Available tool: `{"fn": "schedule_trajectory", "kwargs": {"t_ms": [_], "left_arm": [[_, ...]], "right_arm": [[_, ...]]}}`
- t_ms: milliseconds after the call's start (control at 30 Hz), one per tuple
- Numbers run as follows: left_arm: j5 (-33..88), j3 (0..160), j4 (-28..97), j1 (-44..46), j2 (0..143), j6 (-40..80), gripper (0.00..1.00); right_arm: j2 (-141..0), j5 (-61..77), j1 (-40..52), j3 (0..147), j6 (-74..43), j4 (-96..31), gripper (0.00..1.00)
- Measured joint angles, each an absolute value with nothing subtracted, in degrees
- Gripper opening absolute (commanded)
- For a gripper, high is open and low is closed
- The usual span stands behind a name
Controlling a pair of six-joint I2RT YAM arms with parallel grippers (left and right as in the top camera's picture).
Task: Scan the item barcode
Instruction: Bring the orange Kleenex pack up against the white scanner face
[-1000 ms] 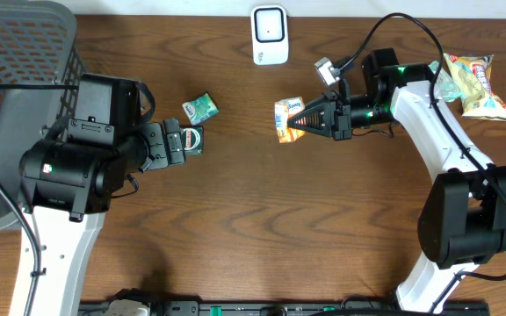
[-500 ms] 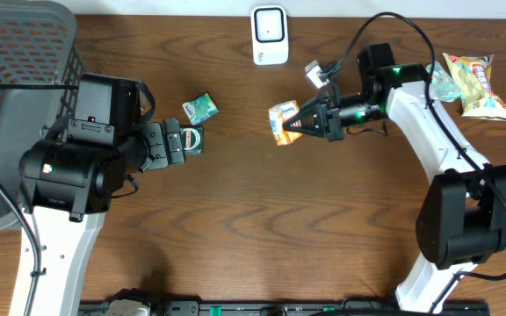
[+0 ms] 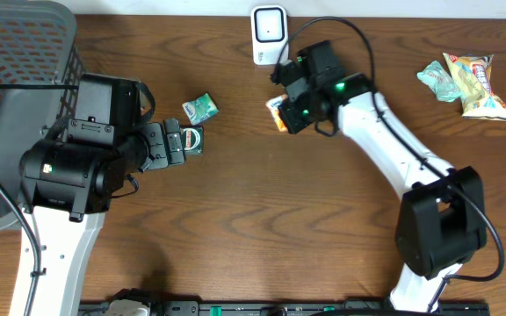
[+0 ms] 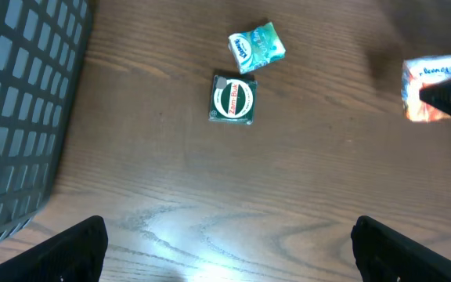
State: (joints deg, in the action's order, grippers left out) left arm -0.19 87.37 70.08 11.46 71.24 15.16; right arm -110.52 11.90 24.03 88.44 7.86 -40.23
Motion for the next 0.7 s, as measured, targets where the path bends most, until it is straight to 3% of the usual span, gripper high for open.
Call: {"fn": "schedule_trajectory", "kwargs": {"t_ms": [400,700], "left_arm": [[-0.2,87.4,70.1,11.5,71.2,15.2,0.98],[-0.2,87.4,70.1,11.5,71.2,15.2,0.98]], "right_arm": [[-111.2,-1.5,25.6,92.6,9.1,-29.7,0.01],[-123.6,-4.0,24.3,114.1,13.3,-31.6,0.01]]}}
